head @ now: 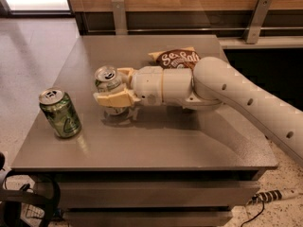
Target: Move 7up can near green can
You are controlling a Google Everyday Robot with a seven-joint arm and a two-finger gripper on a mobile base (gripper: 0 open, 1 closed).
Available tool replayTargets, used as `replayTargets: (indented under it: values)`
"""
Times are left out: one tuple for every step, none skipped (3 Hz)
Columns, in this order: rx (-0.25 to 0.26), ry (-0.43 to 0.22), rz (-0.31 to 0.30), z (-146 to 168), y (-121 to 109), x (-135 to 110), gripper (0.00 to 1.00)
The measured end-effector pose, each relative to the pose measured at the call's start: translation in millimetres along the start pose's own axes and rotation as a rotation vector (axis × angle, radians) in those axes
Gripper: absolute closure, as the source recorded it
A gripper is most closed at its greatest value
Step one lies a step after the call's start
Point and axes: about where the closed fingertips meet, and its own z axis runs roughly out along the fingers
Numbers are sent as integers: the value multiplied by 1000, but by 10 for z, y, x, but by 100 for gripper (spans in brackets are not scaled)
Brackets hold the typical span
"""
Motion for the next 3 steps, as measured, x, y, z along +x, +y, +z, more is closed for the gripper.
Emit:
replayTargets:
  values:
    - [-107,-1,1,258,75,31,100]
    - [-158,9,16,355,95,70,85]
    - [-170,10,17,384,112,69,62]
